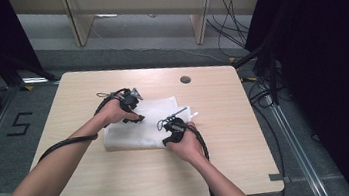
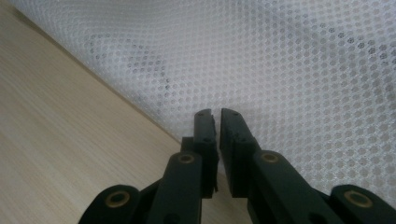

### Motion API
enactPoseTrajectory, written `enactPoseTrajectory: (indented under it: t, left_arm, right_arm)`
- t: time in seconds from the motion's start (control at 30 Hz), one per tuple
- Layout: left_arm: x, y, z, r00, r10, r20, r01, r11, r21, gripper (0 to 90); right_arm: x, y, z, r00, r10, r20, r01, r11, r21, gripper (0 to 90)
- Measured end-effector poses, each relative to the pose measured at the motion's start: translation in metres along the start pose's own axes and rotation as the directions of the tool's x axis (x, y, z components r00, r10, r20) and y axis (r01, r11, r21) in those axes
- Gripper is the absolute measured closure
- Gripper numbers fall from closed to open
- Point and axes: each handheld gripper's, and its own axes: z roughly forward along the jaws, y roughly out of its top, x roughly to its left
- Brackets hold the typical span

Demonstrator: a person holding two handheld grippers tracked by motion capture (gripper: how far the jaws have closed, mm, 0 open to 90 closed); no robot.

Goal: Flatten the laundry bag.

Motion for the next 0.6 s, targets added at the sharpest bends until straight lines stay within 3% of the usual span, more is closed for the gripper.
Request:
enactPoseTrajectory:
  t: [0.07,0.3,0.5,0.6]
  left_arm:
    - [0.0007,-0.0011,0.0018,0.9999,-0.016,0.006,0.016,0.9999,-0.003,38.2]
    - [0.0038,-0.0060,0.0053,0.9986,-0.046,0.025,0.046,0.9989,0.001,42.4]
    - [0.0007,-0.0079,0.0066,0.9990,0.007,0.044,-0.006,0.9998,-0.017,54.6]
    - [-0.0037,-0.0065,0.0061,0.9970,0.058,0.051,-0.057,0.9982,-0.020,61.1]
  right_arm:
    - [0.0005,-0.0008,0.0016,0.9998,0.022,-0.002,-0.022,1.000,0.006,85.7]
    - [0.0018,0.0016,0.0046,0.9998,-0.001,0.018,0.000,1.000,0.012,85.0]
    - [0.0025,0.0018,0.0039,0.9999,0.005,0.011,-0.006,1.000,0.023,84.9]
    - [0.0019,0.0025,0.0035,1.0000,-0.003,0.009,0.003,1.000,0.026,84.8]
